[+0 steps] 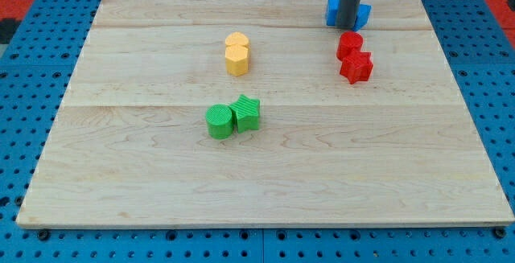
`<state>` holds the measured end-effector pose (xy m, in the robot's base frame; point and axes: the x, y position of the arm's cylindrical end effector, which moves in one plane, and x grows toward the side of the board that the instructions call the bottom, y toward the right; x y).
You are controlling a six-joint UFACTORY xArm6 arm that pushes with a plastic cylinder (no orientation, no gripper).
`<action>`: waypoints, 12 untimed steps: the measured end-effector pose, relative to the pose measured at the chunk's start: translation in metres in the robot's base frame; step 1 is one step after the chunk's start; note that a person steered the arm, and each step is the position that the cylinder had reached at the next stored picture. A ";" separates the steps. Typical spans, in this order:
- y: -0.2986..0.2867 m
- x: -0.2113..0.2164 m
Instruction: Push the blue blocks slightly to the top right corner
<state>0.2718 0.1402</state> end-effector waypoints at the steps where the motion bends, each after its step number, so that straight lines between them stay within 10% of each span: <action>1: -0.006 -0.003; 3: 0.005 -0.008; 5: -0.120 -0.027; 6: -0.119 -0.079; 12: 0.009 -0.080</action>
<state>0.1915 0.1493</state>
